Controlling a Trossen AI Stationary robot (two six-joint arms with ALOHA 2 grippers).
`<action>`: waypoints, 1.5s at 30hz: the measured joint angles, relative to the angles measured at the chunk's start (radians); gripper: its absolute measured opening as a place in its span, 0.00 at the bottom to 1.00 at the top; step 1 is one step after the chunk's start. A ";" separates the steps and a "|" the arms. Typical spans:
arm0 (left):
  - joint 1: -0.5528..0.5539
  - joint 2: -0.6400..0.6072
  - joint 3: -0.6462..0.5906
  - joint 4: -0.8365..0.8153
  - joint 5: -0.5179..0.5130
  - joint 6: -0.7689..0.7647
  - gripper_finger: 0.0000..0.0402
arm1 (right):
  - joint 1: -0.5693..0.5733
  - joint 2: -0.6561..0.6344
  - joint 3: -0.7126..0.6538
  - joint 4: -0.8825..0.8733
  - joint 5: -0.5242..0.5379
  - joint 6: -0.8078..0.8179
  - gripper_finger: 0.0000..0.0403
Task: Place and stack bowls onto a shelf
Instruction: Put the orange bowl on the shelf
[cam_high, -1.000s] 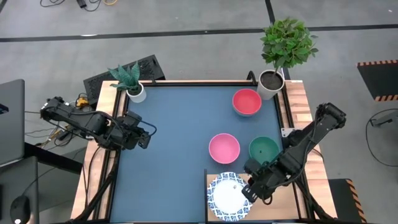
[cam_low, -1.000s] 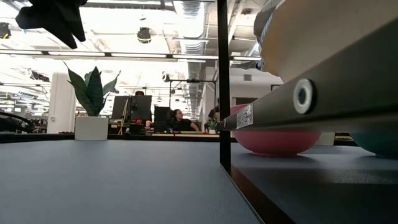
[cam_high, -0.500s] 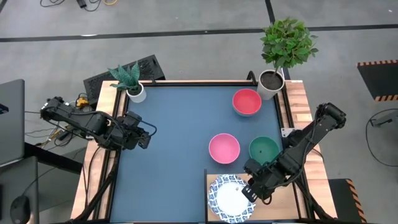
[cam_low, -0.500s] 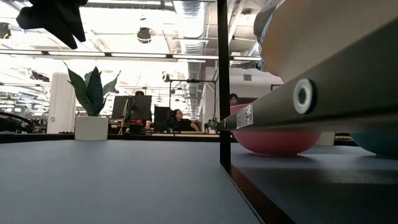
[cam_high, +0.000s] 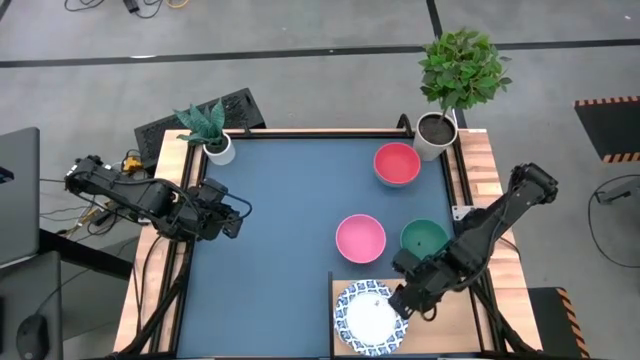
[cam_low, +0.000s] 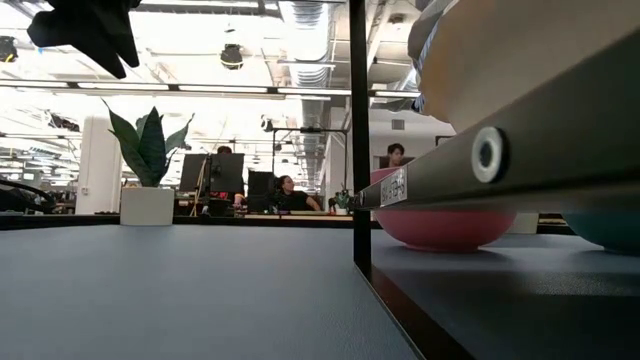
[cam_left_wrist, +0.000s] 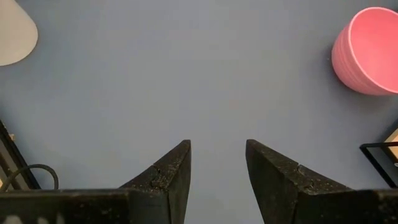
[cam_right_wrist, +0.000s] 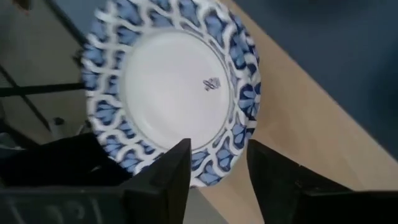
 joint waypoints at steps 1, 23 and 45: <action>0.000 0.000 0.000 0.000 0.000 -0.002 0.34 | -0.006 -0.014 0.010 -0.011 0.008 -0.010 0.46; 0.000 0.000 0.000 0.000 -0.025 -0.001 0.34 | -0.429 -0.156 0.041 -0.361 0.209 -0.701 0.46; 0.000 0.000 0.000 -0.003 -0.043 0.186 0.34 | -1.004 -0.103 -0.072 -0.273 0.254 -1.584 0.47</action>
